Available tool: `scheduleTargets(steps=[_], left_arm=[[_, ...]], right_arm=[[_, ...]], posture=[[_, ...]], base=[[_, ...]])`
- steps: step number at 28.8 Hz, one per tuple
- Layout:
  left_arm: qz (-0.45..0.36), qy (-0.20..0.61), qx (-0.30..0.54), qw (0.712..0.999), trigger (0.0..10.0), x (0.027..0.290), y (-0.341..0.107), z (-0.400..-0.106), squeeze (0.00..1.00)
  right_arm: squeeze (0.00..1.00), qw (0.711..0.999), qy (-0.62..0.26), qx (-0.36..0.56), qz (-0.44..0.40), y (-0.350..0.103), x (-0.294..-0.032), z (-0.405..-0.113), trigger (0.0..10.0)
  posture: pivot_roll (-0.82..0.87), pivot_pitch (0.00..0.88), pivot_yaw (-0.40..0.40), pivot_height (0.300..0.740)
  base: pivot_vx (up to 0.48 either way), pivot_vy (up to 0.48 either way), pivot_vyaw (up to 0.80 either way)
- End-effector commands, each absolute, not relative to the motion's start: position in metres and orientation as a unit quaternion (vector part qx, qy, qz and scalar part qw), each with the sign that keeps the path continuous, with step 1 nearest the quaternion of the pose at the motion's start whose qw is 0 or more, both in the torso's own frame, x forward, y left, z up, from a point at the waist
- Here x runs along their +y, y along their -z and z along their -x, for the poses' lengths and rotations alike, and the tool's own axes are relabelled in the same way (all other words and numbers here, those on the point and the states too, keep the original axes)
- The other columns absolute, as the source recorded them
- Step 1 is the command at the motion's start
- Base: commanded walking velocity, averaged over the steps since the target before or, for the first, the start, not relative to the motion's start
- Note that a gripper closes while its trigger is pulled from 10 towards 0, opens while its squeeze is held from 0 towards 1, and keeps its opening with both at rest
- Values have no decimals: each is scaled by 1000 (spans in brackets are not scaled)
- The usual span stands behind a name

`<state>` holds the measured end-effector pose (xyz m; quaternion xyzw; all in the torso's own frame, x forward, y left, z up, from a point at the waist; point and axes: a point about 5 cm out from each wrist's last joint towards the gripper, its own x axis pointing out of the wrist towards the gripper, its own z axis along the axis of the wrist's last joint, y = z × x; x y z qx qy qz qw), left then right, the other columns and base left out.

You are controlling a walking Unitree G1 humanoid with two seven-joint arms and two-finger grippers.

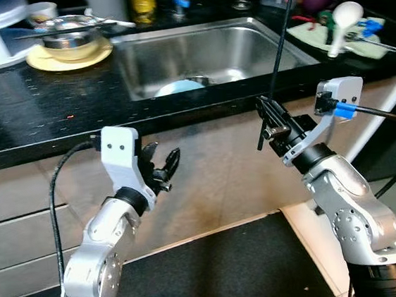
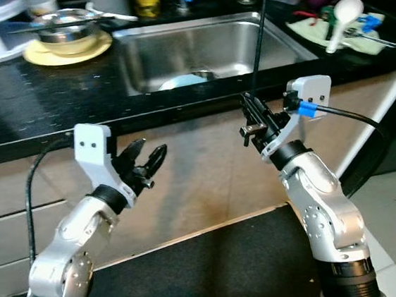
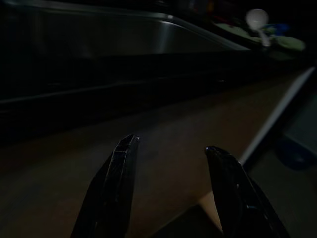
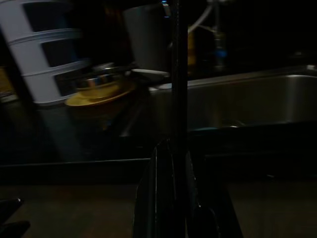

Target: Kitchen organization

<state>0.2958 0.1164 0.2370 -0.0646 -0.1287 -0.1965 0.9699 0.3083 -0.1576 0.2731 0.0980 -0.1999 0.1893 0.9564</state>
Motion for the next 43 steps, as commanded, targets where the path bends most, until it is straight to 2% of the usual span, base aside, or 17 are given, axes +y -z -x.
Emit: scheduleTargets(steps=[1, 6, 16, 43], left_arm=[[28, 192, -127, 973, 10000, 113, -245, -301, 0], [-8, 188, -138, 972, 10000, 111, -256, -307, 0], [-12, 176, -162, 971, 10000, 115, -268, -316, 0], [-7, 161, -204, 966, 10000, 121, -284, -321, 0]], right_arm=[[0, 956, -168, -220, -94, -282, -166, -310, 10000], [0, 952, -168, -235, -98, -292, -169, -314, 10000], [0, 946, -182, -249, -96, -302, -163, -321, 10000], [0, 946, -186, -249, -96, -299, -160, -324, 10000]], posture=[[-100, 164, -33, 740], [-99, 164, -32, 740], [-94, 163, -30, 740], [-92, 165, -30, 740]], base=[[0, 0, 0], [0, 0, 0], [114, 0, 0], [461, 0, 0]])
